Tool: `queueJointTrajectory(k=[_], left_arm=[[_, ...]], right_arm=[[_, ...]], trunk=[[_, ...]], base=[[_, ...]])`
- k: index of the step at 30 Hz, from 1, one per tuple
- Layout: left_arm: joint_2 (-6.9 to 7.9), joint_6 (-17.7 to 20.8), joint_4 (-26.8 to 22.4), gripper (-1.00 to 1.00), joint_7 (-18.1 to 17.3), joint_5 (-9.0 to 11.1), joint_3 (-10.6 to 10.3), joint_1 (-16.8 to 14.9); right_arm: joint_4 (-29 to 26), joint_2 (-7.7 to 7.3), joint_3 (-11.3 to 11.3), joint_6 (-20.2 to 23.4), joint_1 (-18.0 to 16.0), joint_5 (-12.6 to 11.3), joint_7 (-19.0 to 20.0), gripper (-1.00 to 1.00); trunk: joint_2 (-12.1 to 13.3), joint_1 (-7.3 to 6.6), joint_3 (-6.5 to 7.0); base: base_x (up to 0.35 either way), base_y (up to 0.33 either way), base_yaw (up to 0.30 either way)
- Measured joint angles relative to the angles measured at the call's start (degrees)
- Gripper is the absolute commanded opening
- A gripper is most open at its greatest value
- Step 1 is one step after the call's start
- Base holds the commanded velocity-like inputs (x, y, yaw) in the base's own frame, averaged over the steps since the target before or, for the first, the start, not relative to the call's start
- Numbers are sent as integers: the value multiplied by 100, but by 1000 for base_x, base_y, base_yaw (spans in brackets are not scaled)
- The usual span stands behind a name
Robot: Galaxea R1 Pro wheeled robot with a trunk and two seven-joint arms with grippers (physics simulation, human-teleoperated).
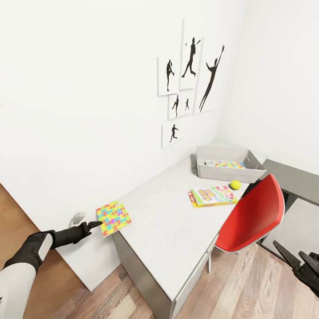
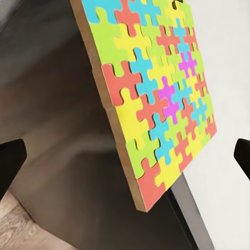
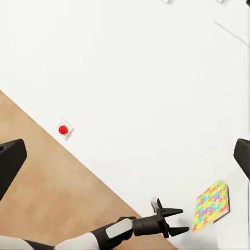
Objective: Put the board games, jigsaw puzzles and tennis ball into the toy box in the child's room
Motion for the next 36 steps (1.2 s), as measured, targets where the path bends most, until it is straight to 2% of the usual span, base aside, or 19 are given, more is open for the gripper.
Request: queueJointTrajectory(k=[5, 14, 36], left_arm=[[1, -10, 0, 100, -19, 0, 0, 0], [1, -21, 0, 100, -37, 6, 0, 0], [-3, -23, 0, 100, -46, 1, -7, 0]], right_arm=[[0, 2, 6, 3, 0, 141, -5, 100], [0, 3, 19, 4, 0, 201, -8, 100], [-1, 9, 30, -3, 0, 215, -24, 100]], trunk=[[-201, 110, -90], [-562, 308, -252], [-564, 308, -252]], base=[[0, 0, 0], [0, 0, 0], [0, -13, 0]])
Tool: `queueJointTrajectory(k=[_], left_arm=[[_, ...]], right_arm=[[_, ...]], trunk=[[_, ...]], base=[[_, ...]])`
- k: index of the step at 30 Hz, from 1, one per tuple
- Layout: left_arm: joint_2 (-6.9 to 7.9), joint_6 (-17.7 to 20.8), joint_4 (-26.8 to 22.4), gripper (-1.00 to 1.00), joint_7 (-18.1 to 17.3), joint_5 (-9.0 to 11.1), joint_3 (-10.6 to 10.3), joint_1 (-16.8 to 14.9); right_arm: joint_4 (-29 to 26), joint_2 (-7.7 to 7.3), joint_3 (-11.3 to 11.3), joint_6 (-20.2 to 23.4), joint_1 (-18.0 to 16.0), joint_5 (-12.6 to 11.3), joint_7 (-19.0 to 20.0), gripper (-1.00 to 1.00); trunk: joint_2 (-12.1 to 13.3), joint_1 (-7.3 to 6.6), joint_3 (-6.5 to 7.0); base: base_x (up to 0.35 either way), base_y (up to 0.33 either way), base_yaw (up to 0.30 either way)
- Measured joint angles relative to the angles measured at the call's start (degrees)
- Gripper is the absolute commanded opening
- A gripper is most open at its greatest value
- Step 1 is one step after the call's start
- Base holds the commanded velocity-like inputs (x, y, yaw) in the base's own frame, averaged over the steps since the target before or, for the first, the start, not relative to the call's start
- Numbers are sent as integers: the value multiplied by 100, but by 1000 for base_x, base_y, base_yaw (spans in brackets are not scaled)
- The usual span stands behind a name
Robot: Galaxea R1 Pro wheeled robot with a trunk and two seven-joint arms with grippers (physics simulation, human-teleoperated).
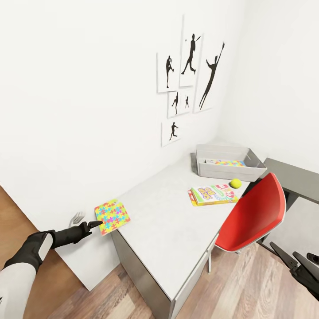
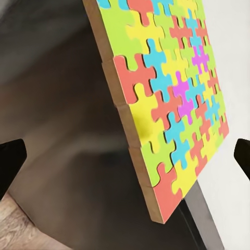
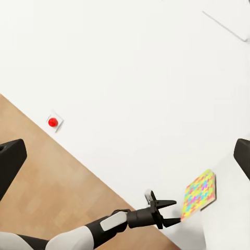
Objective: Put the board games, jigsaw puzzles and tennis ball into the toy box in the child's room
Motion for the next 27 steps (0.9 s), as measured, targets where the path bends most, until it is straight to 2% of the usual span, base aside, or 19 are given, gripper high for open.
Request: queueJointTrajectory(k=[8, 25, 27], left_arm=[[-1, 0, 0, 100, 0, 0, -3, 0], [3, 1, 0, 100, -6, 0, -4, -1], [3, 3, 0, 100, -7, -1, -3, 0]], right_arm=[[0, -1, 2, 0, 0, 0, -3, 100], [1, -1, 8, 0, 0, 1, -10, 100], [1, 0, 8, -1, 0, 2, -10, 100]], trunk=[[0, 0, 0], [0, 0, 0], [-78, 43, -35]], base=[[0, -131, 0], [0, -11, 0], [0, 0, 0]])
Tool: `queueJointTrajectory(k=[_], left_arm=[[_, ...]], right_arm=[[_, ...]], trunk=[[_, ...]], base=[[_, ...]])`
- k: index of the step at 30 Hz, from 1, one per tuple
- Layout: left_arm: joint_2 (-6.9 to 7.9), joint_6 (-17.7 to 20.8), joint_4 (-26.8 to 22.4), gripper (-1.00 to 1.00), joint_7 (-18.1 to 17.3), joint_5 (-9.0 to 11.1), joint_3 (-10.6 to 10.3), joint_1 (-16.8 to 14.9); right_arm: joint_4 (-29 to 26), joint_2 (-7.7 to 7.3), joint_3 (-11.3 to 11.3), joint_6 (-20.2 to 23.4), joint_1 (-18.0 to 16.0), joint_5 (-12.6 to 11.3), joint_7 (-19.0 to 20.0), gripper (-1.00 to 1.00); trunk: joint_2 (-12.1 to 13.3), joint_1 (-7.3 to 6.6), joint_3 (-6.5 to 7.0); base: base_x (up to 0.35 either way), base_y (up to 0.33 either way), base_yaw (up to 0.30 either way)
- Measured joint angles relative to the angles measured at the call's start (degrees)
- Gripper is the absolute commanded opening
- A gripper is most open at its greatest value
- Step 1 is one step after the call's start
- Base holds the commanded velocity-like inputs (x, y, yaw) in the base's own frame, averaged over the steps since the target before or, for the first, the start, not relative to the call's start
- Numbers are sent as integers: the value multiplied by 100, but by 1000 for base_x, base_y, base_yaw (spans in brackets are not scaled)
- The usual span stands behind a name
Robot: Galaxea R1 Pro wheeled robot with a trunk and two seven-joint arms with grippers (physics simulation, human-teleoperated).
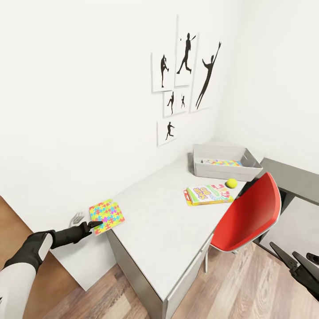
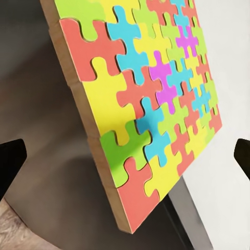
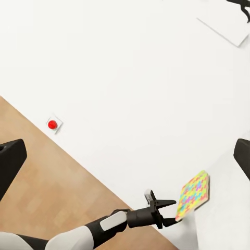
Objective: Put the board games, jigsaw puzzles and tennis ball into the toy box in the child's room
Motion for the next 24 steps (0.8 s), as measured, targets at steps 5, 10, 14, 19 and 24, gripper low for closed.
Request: queueJointTrajectory(k=[5, 10, 14, 19, 24], left_arm=[[0, 4, 0, 100, 1, 1, 1, 0], [0, 6, 0, 100, 0, 4, 2, 0], [0, 3, 0, 100, 0, 4, 2, 0], [-1, -1, 0, 100, 4, 2, 2, 1], [-1, -2, 0, 100, 6, 1, 2, 1]], right_arm=[[0, 0, 0, 0, 0, 0, 0, 100], [0, 0, 5, 0, 0, 0, 0, 100], [0, 0, 8, -1, 0, 0, 0, 100], [0, 0, 12, -5, 0, -1, -6, 100], [0, 0, 13, -8, 0, -1, -8, 100]], trunk=[[-162, 88, -72], [-162, 89, -72], [-162, 89, -72], [-162, 88, -73], [-163, 87, -72]], base=[[0, 0, 0], [0, 0, 0], [0, 0, 0], [41, 0, 0], [162, 0, 0]])
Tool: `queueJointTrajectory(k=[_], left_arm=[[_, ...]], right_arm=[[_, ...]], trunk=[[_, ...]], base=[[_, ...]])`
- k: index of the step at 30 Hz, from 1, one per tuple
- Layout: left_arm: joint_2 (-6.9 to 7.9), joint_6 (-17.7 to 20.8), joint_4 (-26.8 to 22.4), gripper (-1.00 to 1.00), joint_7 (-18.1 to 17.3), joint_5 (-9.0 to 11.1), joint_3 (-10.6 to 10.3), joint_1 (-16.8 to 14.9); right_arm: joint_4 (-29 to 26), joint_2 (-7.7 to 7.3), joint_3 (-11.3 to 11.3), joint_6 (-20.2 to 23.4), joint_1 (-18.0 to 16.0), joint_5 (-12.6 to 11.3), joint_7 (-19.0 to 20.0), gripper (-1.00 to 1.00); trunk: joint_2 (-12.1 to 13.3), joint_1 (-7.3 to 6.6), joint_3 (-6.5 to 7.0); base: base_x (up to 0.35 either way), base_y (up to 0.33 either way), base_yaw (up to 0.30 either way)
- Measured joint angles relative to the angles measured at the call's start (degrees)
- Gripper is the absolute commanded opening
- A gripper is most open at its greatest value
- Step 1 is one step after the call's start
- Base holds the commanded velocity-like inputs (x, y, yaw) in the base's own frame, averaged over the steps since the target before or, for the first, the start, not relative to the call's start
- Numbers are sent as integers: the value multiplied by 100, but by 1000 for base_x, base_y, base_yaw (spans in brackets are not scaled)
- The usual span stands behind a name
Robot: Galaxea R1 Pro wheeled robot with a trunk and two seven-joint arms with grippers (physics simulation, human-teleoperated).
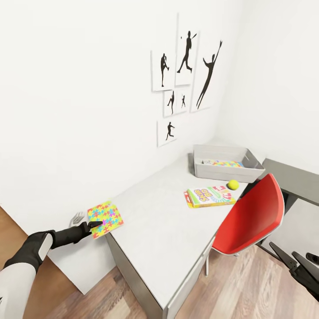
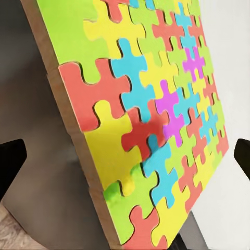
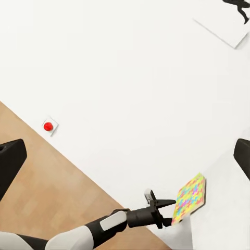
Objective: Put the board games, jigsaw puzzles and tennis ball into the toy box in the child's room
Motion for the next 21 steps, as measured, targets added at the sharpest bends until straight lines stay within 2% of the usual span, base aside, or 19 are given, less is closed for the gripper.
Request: queueJointTrajectory(k=[14, 15, 21], left_arm=[[-6, -5, 0, 100, 1, 0, -8, -2], [-6, -4, 0, -100, 1, 0, -8, -1], [-8, 20, -2, -100, 2, 38, -3, -2]], right_arm=[[0, 0, 3, -1, 0, 0, -1, 100], [0, 0, 3, -1, 0, 0, -1, 100], [0, 0, 5, -1, 0, 0, -1, 100]], trunk=[[0, 2, 0], [0, 2, 0], [0, 2, 0]], base=[[29, 0, 0], [2, 0, 0], [0, 0, 0]])
